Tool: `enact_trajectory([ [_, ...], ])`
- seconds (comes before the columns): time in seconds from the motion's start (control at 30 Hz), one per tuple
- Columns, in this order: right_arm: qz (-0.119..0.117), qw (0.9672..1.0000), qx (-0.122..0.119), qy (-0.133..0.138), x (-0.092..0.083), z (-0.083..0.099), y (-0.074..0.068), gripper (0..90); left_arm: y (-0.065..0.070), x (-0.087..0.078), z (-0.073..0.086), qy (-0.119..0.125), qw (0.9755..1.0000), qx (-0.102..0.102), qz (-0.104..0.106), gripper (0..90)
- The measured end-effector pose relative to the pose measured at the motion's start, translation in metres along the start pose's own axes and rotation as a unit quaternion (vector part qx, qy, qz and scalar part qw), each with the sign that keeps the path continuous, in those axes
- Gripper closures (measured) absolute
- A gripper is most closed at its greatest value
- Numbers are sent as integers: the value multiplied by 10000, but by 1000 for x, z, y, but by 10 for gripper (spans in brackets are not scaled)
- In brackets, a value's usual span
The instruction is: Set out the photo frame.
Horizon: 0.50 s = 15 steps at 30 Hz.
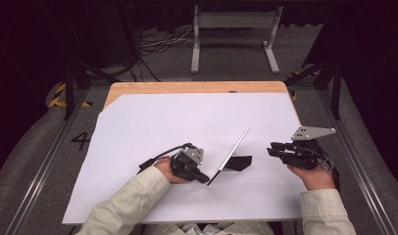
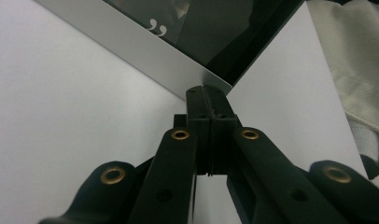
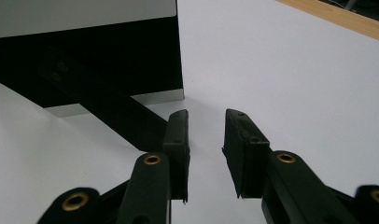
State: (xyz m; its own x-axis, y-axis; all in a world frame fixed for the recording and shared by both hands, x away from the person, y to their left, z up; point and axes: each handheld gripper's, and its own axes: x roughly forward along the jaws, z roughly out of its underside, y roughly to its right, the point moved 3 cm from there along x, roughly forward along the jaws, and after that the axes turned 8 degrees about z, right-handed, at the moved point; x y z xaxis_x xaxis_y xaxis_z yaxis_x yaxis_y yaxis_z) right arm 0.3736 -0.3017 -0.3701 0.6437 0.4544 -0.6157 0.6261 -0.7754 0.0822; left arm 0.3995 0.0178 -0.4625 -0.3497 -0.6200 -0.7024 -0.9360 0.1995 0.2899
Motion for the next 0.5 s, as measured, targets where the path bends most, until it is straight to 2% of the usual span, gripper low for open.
enact_trajectory([
  [0.07, 0, 10000, -9, -2, 0, 0, 0, 699, 2, 2, -2, -65, 10000, 6, 34, 900],
  [0.5, 3, 10000, -17, -6, -2, -1, -1, 699, 8, 17, -12, -88, 9997, 115, 216, 900],
])
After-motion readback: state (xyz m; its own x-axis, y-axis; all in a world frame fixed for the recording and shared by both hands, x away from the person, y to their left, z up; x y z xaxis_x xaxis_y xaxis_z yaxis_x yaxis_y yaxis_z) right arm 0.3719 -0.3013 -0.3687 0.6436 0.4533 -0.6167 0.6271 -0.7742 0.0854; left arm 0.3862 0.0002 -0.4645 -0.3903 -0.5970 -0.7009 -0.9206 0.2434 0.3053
